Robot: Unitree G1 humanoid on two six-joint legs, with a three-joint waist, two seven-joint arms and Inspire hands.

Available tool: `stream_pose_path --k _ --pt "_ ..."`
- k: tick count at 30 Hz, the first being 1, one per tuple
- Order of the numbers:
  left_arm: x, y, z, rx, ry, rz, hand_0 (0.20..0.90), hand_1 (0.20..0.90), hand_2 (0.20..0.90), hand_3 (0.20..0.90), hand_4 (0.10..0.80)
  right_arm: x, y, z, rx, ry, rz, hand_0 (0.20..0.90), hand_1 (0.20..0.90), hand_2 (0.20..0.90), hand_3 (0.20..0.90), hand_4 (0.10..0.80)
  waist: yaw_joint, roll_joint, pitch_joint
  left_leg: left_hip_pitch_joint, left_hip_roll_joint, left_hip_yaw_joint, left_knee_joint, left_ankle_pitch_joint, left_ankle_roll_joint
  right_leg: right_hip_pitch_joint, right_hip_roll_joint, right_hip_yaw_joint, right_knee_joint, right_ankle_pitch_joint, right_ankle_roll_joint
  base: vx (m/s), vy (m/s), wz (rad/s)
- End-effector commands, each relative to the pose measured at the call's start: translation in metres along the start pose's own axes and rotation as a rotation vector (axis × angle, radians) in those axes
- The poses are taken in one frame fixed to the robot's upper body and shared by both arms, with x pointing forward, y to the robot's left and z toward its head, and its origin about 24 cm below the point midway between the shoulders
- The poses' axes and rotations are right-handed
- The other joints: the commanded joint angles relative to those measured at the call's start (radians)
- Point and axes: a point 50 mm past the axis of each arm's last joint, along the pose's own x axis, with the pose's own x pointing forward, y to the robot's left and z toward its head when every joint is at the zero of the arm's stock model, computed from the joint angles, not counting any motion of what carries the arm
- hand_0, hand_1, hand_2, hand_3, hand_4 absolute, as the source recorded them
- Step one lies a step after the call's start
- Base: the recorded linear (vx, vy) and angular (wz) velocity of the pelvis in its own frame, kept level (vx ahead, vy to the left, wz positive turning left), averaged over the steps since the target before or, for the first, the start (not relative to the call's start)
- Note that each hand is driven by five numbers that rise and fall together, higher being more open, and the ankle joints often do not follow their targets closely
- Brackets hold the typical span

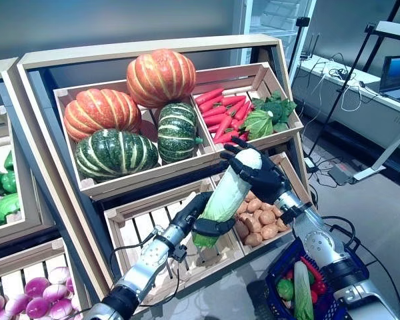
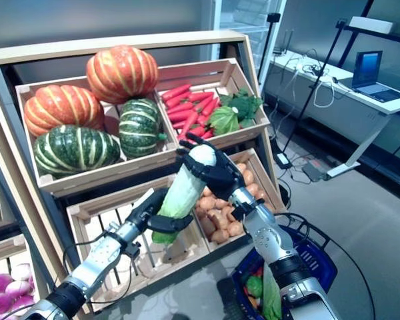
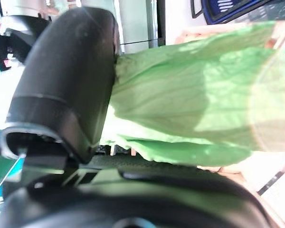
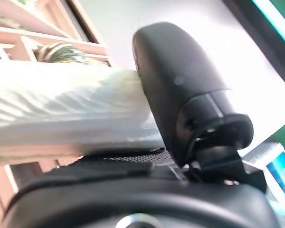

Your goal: Put vegetables into the basket

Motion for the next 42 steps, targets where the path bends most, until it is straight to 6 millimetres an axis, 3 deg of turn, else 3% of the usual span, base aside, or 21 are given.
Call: stream_pose_path --k 1,13,14,17,29,39,41,42 --pt "0.028 0.003 0.056 0.097 -0.278 -0.043 0.3 0.3 0.3 0.3 0.4 0.039 0.022 0.038 -0.085 -0.113 0.137 0.3 0.3 0.3 0.3 0.4 -0.007 -0.045 -0.04 -0.018 -0.067 -0.014 0.001 -0.085 0.075 0.069 -0.003 0.033 0.003 -0.093 -0.036 0.0 0.0 0.0" --pt "0.024 0.012 0.052 0.118 -0.267 0.003 0.3 0.3 0.3 0.3 0.4 0.031 0.001 0.054 -0.177 -0.128 -0.007 0.3 0.3 0.3 0.3 0.4 -0.015 -0.045 -0.039 -0.018 -0.064 0.002 0.001 -0.084 0.072 0.064 -0.002 0.042 0.003 -0.088 -0.033 0.0 0.0 0.0" --pt "0.024 0.013 0.051 0.118 -0.259 0.01 0.9 0.9 0.9 0.9 0.8 0.029 -0.003 0.057 -0.187 -0.132 -0.032 0.3 0.3 0.3 0.3 0.4 -0.016 -0.045 -0.04 -0.018 -0.064 0.004 0.001 -0.084 0.072 0.063 -0.002 0.044 0.003 -0.088 -0.033 0.0 0.0 0.0" --pt "0.022 0.019 0.05 0.132 -0.235 0.016 0.9 0.9 0.9 0.9 0.8 0.023 -0.014 0.066 -0.244 -0.145 -0.108 0.3 0.3 0.3 0.3 0.4 -0.017 -0.044 -0.04 -0.018 -0.064 0.008 0.001 -0.085 0.072 0.061 0.0 0.047 0.003 -0.087 -0.032 -0.009 0.002 -0.03" --pt "-0.032 0.088 0.016 0.221 -0.032 0.229 0.9 0.9 0.9 0.9 0.8 -0.066 -0.08 0.126 -0.593 -0.142 -0.509 0.3 0.3 0.3 0.3 0.4 -0.043 -0.038 -0.019 -0.028 -0.06 0.037 0.001 -0.077 0.068 0.04 0.008 0.066 0.003 -0.074 -0.03 -0.03 -0.01 -0.05" --pt "-0.062 0.109 0.003 0.255 0.055 0.334 0.9 0.9 0.9 0.9 0.8 -0.116 -0.101 0.148 -0.768 -0.176 -0.831 0.3 0.3 0.3 0.3 0.4 -0.058 -0.025 0.005 -0.034 -0.056 0.064 0.001 -0.075 0.067 0.022 0.012 0.088 0.003 -0.07 -0.032 -0.026 -0.015 -0.11" --pt "-0.061 0.111 0.006 0.252 0.042 0.357 0.9 0.9 0.9 0.9 0.8 -0.118 -0.103 0.146 -0.774 -0.195 -0.883 0.3 0.3 0.3 0.3 0.4 -0.058 -0.019 0.021 -0.034 -0.055 0.074 0.001 -0.062 0.069 0.015 0.01 0.094 0.007 -0.072 -0.039 -0.07 -0.026 -0.15" --pt "-0.055 0.113 0.014 0.254 0.003 0.375 0.9 0.9 0.9 0.9 0.8 -0.116 -0.104 0.151 -0.781 -0.237 -0.92 0.3 0.3 0.3 0.3 0.4 -0.056 -0.015 0.055 -0.1 -0.045 0.071 0.107 -0.083 0.069 -0.05 -0.005 0.097 0.111 -0.107 -0.051 -0.291 -0.05 -0.14"
